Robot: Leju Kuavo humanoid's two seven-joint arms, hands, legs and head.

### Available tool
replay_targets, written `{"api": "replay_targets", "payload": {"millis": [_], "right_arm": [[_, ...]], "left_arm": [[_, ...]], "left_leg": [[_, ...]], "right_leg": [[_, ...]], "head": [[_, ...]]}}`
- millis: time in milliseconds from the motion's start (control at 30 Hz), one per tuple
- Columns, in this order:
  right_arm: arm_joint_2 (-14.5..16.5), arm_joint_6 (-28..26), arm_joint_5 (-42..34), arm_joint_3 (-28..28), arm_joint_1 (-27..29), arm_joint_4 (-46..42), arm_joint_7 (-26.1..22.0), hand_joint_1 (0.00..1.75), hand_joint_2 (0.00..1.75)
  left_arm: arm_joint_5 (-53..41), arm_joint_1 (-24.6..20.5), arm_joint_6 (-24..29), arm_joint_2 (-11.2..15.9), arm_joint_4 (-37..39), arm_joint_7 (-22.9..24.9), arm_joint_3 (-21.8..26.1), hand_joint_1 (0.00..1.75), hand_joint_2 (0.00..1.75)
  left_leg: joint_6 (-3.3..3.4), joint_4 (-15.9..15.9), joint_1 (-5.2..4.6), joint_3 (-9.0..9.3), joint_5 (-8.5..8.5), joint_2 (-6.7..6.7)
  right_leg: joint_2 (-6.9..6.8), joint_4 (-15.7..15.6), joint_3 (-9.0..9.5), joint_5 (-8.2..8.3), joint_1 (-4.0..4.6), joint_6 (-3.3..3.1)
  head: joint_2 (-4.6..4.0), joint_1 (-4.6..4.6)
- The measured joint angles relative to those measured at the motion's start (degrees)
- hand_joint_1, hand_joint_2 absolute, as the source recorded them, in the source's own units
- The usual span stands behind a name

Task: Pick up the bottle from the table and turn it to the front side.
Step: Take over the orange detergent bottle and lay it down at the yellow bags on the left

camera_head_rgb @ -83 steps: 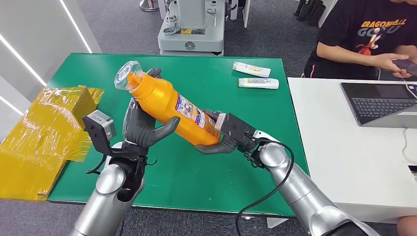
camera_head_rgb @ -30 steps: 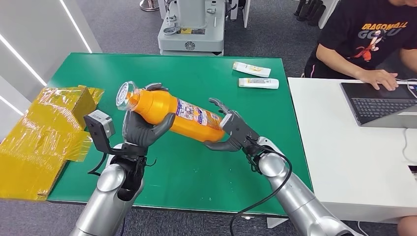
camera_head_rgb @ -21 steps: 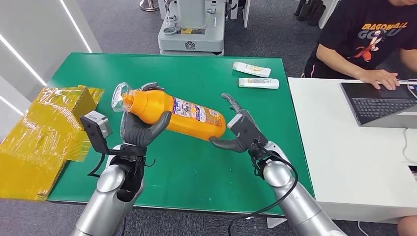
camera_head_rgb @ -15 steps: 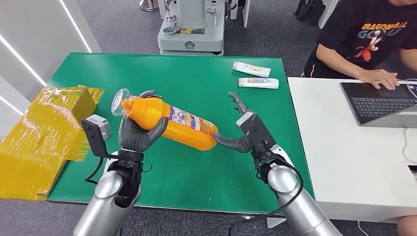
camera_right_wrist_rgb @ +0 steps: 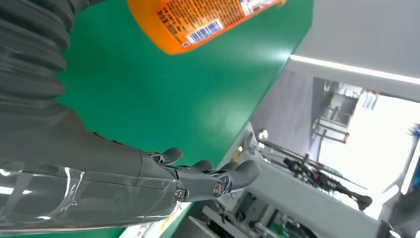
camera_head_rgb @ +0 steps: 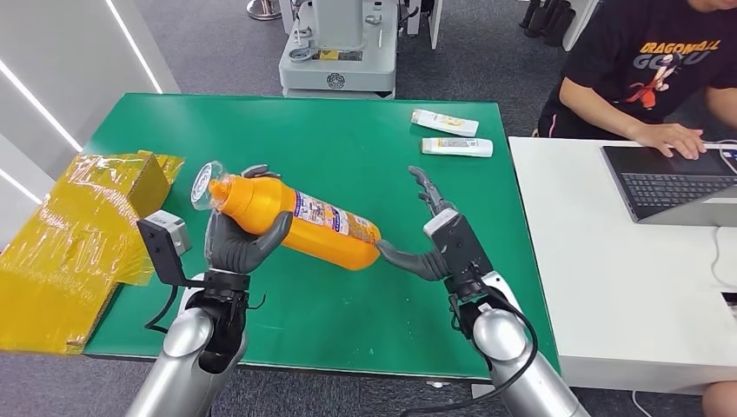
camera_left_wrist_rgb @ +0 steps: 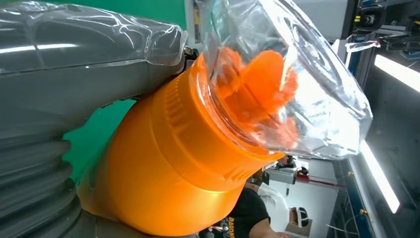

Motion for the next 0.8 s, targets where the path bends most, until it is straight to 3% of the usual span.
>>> {"api": "replay_targets", "payload": {"millis": [167, 333, 600, 800], "right_arm": [[-0.67, -3.71, 1.35, -0.22, 1.43, -3.13, -2.18, 0.0, 1.75], [-2.01, -5.46, 2.07, -0.66, 3.89, -5.84, -3.62, 0.0, 1.75], [-4.09, -7.64, 1.61, -1.32, 8.53, -8.87, -5.9, 0.0, 1.75], [-4.49, -8.67, 1.76, -2.96, 13.65, -12.01, -7.13, 0.0, 1.75]], "left_arm": [[-2.32, -0.58, 1.65, 0.69, -1.63, -0.04, 0.23, 1.75, 1.75], [-8.46, -2.26, 1.37, 4.17, -4.27, 0.57, 2.31, 1.75, 1.75], [-14.76, -5.86, -4.78, 13.49, -4.9, 1.34, 7.94, 1.75, 1.75], [-24.07, -13.19, -14.91, 23.62, -2.13, 3.15, 8.26, 1.75, 1.75]], "left_leg": [[0.0, 0.0, 0.0, 0.0, 0.0, 0.0], [0.0, -0.01, 0.03, 0.01, 0.0, 0.01], [-0.04, -0.02, 0.04, 0.01, 0.03, 0.06], [-0.04, -0.02, 0.04, 0.0, 0.03, 0.13]], "right_leg": [[0.0, 0.0, 0.0, 0.0, 0.0, 0.0], [0.01, 0.01, 0.0, 0.0, 0.02, 0.0], [0.05, 0.08, -0.05, 0.0, 0.04, -0.01], [0.12, 0.14, -0.1, 0.0, 0.04, -0.02]], "head": [[0.0, -0.01], [0.0, -0.02], [0.01, -0.01], [0.0, 0.01]]}}
